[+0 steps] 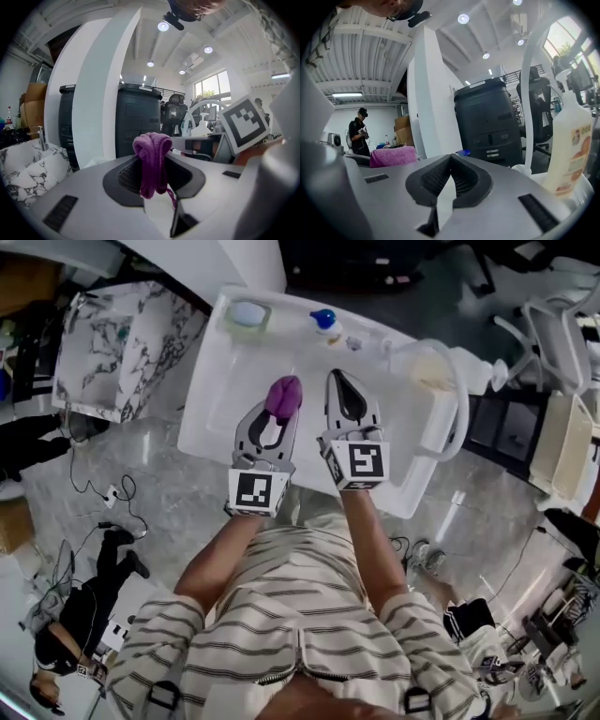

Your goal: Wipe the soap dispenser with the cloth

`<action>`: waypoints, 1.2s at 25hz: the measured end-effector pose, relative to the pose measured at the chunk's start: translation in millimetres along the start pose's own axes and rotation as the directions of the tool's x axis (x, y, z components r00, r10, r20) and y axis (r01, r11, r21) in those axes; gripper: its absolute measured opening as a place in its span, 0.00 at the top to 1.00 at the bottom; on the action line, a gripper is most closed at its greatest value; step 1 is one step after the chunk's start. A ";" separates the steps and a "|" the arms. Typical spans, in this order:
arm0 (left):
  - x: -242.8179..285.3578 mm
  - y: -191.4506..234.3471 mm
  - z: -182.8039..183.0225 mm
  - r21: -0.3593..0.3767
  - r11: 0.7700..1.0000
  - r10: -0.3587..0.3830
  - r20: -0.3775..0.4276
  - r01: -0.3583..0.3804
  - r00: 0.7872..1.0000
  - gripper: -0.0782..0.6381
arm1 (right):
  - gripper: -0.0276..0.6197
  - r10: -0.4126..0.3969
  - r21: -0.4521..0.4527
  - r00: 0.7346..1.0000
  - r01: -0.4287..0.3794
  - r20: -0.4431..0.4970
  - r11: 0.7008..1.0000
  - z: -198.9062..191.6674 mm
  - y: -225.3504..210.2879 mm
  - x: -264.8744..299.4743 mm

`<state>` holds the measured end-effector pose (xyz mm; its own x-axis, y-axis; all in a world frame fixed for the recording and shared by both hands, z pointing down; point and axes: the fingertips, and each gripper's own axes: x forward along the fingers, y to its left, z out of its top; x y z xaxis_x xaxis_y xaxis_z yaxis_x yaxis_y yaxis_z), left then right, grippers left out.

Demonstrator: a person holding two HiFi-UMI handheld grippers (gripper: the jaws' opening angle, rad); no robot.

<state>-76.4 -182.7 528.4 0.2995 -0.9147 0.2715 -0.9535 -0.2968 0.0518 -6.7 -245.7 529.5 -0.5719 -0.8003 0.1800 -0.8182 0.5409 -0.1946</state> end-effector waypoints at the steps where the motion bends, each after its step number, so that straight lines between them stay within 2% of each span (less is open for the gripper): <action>1: 2.9 1.4 -0.1 -0.001 1.000 0.003 0.001 -0.003 1.000 0.72 | 0.95 -0.001 0.001 1.000 0.001 -0.002 1.000 -2.4 -2.3 4.9; 6: 14.2 8.1 -3.6 -0.011 1.000 0.024 0.002 -0.024 1.000 0.72 | 0.94 0.002 0.010 1.000 -0.002 -0.008 1.000 -14.0 -12.7 26.7; 11: 22.1 11.3 -6.0 -0.024 0.999 0.041 0.006 -0.041 0.999 0.72 | 0.87 0.011 0.012 0.999 -0.010 -0.047 1.000 -26.9 -20.8 44.7; 20: 22.9 17.9 -15.7 -0.045 0.997 0.067 0.000 -0.067 0.998 0.72 | 0.75 -0.013 -0.053 1.000 0.011 -0.024 0.999 -26.5 -28.5 77.7; 23: 23.1 19.4 -19.1 -0.046 0.996 0.075 -0.006 -0.075 0.997 0.72 | 0.74 -0.022 -0.091 0.999 0.019 -0.031 0.996 -28.4 -29.3 87.1; 30: 25.7 26.0 -26.0 -0.048 0.996 0.079 -0.017 -0.079 0.997 0.72 | 0.73 -0.047 -0.110 0.997 0.039 -0.067 0.993 -38.9 -34.2 108.2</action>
<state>-94.4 -206.9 561.7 0.2229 -0.9303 0.2913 -0.9748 -0.2098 0.0757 -42.8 -340.7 593.1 -0.5356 -0.8057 0.2530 -0.8415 0.5343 -0.0799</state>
